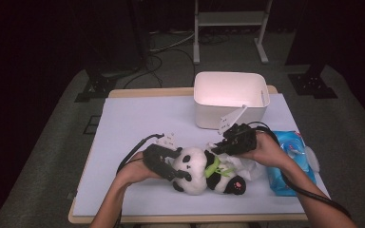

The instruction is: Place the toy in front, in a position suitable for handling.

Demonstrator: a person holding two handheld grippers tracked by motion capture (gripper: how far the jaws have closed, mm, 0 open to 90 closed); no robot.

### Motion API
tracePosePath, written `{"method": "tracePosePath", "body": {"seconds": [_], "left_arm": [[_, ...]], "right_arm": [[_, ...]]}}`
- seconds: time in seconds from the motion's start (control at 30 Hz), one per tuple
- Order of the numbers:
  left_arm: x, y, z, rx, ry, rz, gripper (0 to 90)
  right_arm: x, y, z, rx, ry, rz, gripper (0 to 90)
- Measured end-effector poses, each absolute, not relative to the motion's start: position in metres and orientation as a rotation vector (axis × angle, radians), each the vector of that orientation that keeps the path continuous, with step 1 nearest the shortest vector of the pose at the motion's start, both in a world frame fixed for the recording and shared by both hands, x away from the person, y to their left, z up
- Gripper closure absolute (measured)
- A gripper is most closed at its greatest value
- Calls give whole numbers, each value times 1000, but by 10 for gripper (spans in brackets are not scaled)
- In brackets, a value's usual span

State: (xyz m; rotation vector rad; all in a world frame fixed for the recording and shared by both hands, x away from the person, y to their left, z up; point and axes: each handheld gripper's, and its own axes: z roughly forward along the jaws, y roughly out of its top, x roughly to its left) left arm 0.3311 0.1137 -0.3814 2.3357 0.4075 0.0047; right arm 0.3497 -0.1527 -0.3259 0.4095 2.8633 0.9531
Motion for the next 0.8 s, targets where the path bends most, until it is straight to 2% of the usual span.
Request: {"method": "tracePosePath", "body": {"seconds": [0.47,0.8], "left_arm": [[330,114,-381,2333,401,13,257],[331,112,-380,2337,396,15,256]], "right_arm": [[349,-194,-320,510,2784,1010,841],[342,-208,-325,541,2762,1063,841]]}}
